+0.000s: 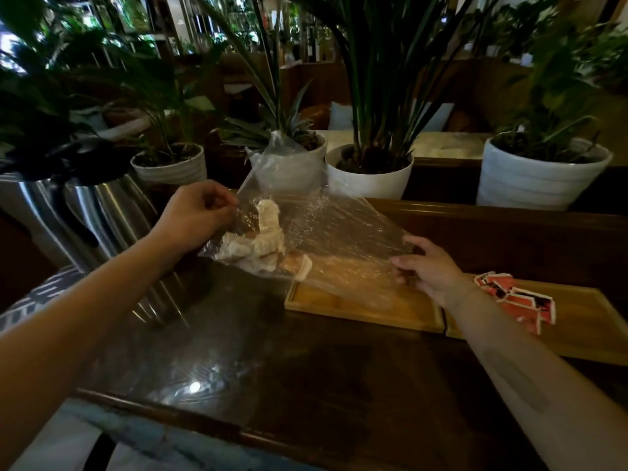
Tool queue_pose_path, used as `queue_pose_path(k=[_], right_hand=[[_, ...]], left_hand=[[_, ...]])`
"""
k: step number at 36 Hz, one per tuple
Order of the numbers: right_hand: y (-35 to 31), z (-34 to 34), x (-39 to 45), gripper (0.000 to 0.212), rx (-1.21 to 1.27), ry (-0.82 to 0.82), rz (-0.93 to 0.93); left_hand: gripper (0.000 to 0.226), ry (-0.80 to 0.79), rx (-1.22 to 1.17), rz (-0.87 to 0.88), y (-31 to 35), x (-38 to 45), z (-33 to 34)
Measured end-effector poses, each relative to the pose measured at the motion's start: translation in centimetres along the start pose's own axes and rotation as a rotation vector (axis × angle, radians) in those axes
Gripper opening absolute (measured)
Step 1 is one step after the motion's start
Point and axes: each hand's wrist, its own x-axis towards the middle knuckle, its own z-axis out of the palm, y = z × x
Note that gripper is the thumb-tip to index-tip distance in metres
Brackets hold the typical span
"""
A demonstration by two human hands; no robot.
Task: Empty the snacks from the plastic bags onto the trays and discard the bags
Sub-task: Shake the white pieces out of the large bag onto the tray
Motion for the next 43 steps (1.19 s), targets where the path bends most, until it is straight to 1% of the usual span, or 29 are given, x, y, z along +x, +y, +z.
queue_pose_path(k=[2,5,9,14,19,25,30,35,39,43], right_hand=[[0.2,0.2,0.2,0.065,0.018,0.017,-0.005],[0.7,0.4,0.6,0.065,0.059,0.029,-0.01],[1.7,0.6,0.6,0.064,0.161,0.066,-0.008],[3.1,1.0,0.7,0.063,0.27,0.124,0.028],[3.7,1.4,0.8,0.062,0.343,0.186,0.058],[4.3,1.7,0.8,0.061,0.45,0.198,0.117],[4.2,2.8,0.9,0.062,0.524,0.207,0.155],[3.7,3.6,1.0,0.062,0.517,0.214,0.156],[3.5,3.6,1.0,0.06,0.531,0.193,0.151],[3.5,3.7,1.0,0.059,0.545,0.183,0.139]], left_hand=[[0.014,0.002,0.014,0.022,0.5,0.8,-0.2],[0.016,0.003,0.074,0.058,1.2,1.8,-0.4],[0.017,0.021,0.14,0.133,2.7,3.1,-0.5],[0.012,0.068,0.216,0.227,5.1,4.7,0.2],[0.014,0.053,0.285,0.3,7.2,5.9,1.2],[0.017,0.071,0.345,0.331,8.9,7.4,1.8],[0.019,0.086,0.338,0.366,10.7,8.4,1.9],[0.019,0.104,0.346,0.415,12.4,9.0,1.6],[0.019,0.115,0.399,0.464,13.5,9.1,1.7],[0.021,0.11,0.427,0.476,14.0,9.1,1.8]])
